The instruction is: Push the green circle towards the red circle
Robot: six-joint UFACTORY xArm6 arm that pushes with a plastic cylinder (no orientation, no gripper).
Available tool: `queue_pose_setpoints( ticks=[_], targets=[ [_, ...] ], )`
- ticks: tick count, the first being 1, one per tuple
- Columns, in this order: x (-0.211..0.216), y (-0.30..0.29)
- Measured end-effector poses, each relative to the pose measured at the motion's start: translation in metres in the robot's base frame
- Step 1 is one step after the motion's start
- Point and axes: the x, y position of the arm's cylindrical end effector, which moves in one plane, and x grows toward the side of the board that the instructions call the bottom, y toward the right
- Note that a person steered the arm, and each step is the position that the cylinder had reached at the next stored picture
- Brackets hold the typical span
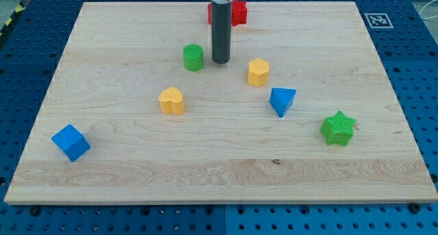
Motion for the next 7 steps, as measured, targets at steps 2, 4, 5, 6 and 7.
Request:
queue_pose_setpoints(
  ticks=[2, 4, 5, 6, 7],
  targets=[
    [0.030, 0.000],
    [0.039, -0.042],
    [0.032, -0.049],
    [0.010, -0.049],
    [-0.010, -0.049]
  ],
)
